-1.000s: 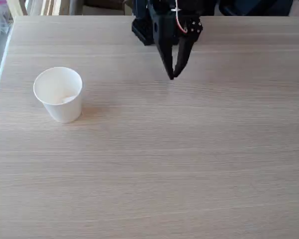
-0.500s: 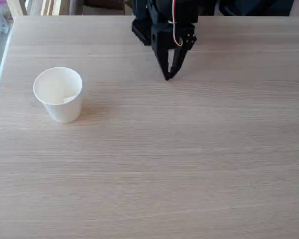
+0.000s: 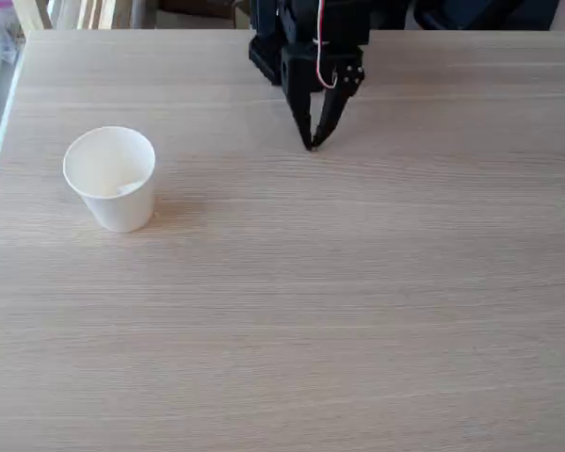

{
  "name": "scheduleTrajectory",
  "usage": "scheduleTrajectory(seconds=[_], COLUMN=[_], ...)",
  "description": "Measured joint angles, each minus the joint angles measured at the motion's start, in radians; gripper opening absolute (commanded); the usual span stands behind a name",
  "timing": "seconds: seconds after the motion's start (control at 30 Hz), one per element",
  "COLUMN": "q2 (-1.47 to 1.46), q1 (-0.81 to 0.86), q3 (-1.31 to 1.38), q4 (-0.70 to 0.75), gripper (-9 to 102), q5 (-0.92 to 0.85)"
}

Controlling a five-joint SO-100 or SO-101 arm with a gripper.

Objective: Grasp a block and put it in the bin.

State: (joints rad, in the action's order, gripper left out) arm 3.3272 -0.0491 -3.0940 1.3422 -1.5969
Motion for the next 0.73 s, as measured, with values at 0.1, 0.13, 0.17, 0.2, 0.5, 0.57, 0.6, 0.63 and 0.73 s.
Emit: scheduleTrajectory(seconds=[0.1,0.13,0.17,0.2,0.5,0.57,0.6,0.63,0.73], q2=[0.0,0.0,0.0,0.0,0.0,0.0,0.0,0.0,0.0], q1=[-0.009,-0.014,-0.014,-0.014,-0.014,-0.014,-0.014,-0.014,-0.014], q3=[0.0,0.0,0.0,0.0,0.0,0.0,0.0,0.0,0.0], q4=[0.005,0.005,0.005,0.005,0.005,0.005,0.005,0.005,0.005], gripper=[0,0,0,0,0,0,0,0,0], q5=[0.017,0.017,0.017,0.017,0.017,0.017,0.017,0.017,0.017])
